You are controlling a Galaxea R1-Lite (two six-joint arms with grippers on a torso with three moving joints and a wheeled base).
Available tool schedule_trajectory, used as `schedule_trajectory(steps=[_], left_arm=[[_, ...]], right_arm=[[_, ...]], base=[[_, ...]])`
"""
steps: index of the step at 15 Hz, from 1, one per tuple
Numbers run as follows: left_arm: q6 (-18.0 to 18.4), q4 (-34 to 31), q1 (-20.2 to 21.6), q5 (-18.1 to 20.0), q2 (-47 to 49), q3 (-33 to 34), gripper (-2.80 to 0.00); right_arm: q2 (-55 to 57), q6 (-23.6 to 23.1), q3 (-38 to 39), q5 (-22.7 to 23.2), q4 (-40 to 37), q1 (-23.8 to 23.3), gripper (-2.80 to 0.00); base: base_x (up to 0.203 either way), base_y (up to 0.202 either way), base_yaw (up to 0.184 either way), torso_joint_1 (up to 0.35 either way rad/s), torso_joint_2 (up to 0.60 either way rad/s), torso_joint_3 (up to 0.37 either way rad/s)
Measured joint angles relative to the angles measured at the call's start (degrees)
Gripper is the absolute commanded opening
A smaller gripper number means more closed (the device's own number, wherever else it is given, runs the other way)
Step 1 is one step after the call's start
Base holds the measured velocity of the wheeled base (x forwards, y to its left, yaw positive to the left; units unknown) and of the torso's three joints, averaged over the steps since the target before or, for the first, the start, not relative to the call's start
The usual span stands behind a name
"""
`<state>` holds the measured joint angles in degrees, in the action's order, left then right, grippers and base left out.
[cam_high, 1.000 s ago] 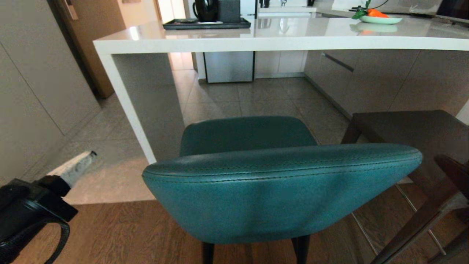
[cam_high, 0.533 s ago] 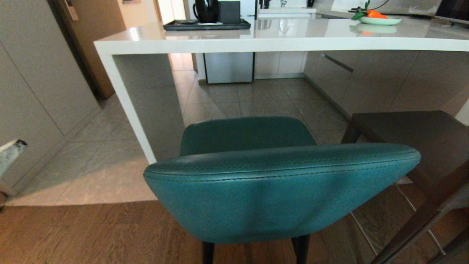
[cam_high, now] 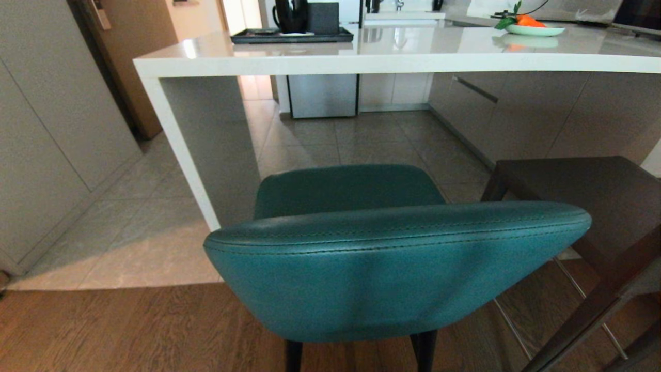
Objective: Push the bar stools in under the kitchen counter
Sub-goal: Push the gray chair back under the dining table
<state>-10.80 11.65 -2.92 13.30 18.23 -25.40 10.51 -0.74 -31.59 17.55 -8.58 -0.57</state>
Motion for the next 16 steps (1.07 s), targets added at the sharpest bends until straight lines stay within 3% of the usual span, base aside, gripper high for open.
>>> schedule_trajectory(steps=[3,5,6,8,10,12,14,16], left_arm=[[1.4,-7.2,2.5,3.0,-8.4,1.9,-2.8],[3.6,-11.3,3.0,3.0,-13.3,4.4,-2.8],[6.3,-14.6,3.0,1.5,-15.0,6.1,-2.8],[9.7,-17.1,3.0,-4.9,-16.9,10.1,-2.8],[11.4,-15.5,3.0,-10.3,-17.8,15.4,-2.8],[11.3,-9.2,3.0,-14.3,-18.1,22.2,-2.8],[9.2,1.7,3.0,-14.3,-18.3,24.6,-2.8],[8.1,4.0,3.0,-13.6,-18.3,25.1,-2.8]], right_arm=[[-6.6,-0.7,0.0,-0.8,-9.2,0.4,-2.8],[-8.9,-1.2,1.2,-4.3,-13.0,0.4,-2.8],[-9.5,-1.5,3.0,-6.0,-13.1,0.5,-2.8],[-10.2,-2.3,7.6,-10.1,-13.0,0.5,-2.8],[-10.5,-2.9,13.7,-14.7,-10.3,0.5,-2.8],[-10.5,-4.7,22.3,-18.9,-2.5,0.5,-2.8],[-10.5,-6.9,29.1,-18.0,9.4,0.5,-2.8],[-10.5,-6.9,31.0,-16.1,14.5,0.5,-2.8]], base=[[0.0,0.0,0.0,0.0,0.0,0.0],[0.0,0.0,0.0,0.0,0.0,0.0],[0.0,0.0,0.0,0.0,0.0,0.0],[0.0,0.0,0.0,0.0,0.0,0.0],[0.0,0.0,0.0,0.0,0.0,0.0],[0.0,0.0,0.0,0.0,0.0,0.0],[0.0,0.0,0.0,0.0,0.0,0.0],[0.0,0.0,0.0,0.0,0.0,0.0]])
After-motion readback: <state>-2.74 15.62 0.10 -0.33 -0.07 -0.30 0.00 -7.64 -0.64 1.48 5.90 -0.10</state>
